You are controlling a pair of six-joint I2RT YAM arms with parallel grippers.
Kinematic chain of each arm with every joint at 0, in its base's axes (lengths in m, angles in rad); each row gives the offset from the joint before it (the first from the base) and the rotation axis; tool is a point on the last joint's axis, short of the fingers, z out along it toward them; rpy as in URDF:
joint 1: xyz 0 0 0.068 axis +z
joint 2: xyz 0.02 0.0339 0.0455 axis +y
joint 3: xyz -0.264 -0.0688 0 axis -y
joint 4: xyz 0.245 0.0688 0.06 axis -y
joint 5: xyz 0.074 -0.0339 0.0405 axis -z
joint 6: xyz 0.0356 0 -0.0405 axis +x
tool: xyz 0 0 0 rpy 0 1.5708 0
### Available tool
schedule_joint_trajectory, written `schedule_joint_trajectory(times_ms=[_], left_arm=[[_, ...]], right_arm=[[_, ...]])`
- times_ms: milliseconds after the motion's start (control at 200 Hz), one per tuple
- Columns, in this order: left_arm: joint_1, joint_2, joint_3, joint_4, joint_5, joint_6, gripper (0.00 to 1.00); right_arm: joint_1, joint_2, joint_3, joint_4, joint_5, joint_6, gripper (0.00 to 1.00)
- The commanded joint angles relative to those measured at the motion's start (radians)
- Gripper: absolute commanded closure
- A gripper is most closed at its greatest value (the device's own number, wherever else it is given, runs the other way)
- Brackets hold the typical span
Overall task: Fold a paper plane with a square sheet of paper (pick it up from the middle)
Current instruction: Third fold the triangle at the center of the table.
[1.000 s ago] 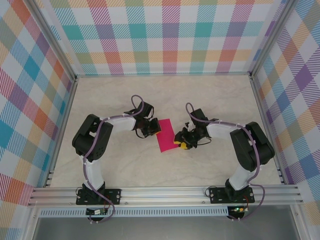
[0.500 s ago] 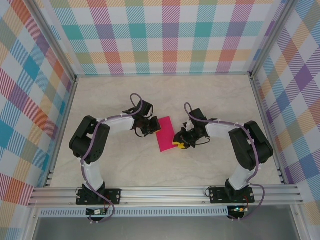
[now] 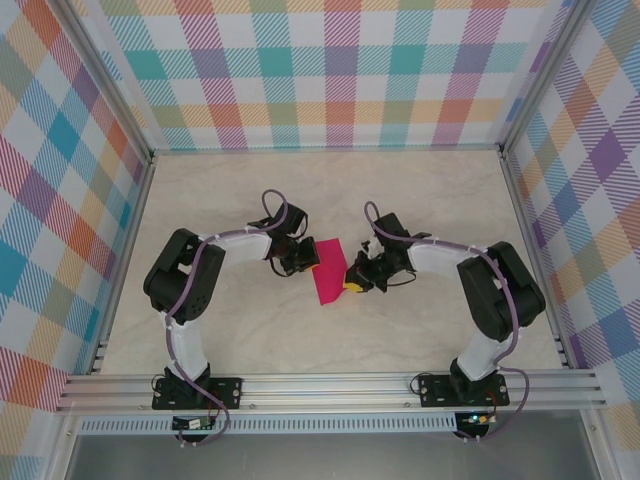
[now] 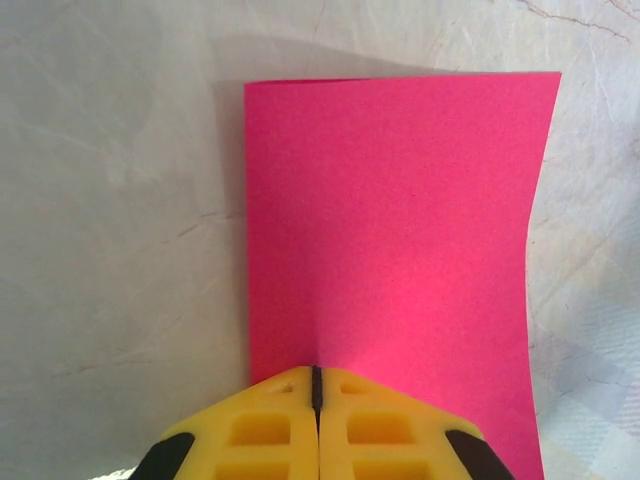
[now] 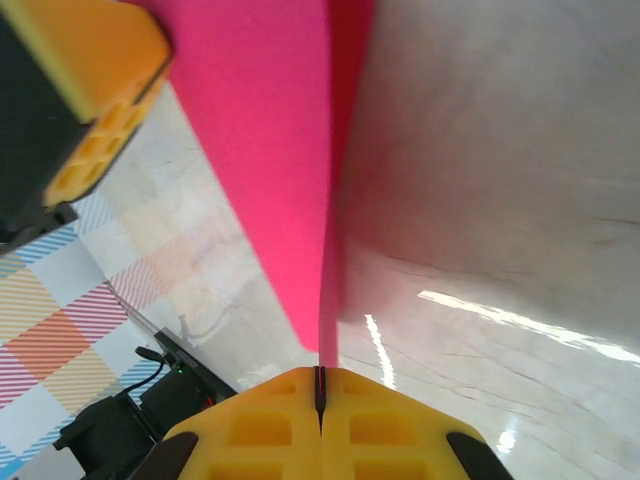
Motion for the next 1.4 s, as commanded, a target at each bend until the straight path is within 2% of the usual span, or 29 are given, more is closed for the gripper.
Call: schedule_joint_trajectory(times_ms=[0, 440, 615, 1395], left_arm=[[-0.004, 0.023, 0.02, -0.034, -0.019, 0.025, 0.93], [-0.004, -0.037, 0.043, -0.068, -0.01, 0.039, 0.93], [-0.004, -0.076, 0.037, -0.076, -0.069, 0.044, 0.93], [-0.003, 0.038, 0.073, -0.13, -0.09, 0.056, 0.96]], right_arm=[[0.018, 0.038, 0.063, -0.028, 0.001, 0.006, 0.94], [0.062, 0.183, 0.204, -0.054, 0.024, -0.026, 0.92], [0.068, 0.208, 0.218, -0.055, 0.023, -0.044, 0.92], [0.086, 0.289, 0.26, 0.005, 0.015, -0.079, 0.91]])
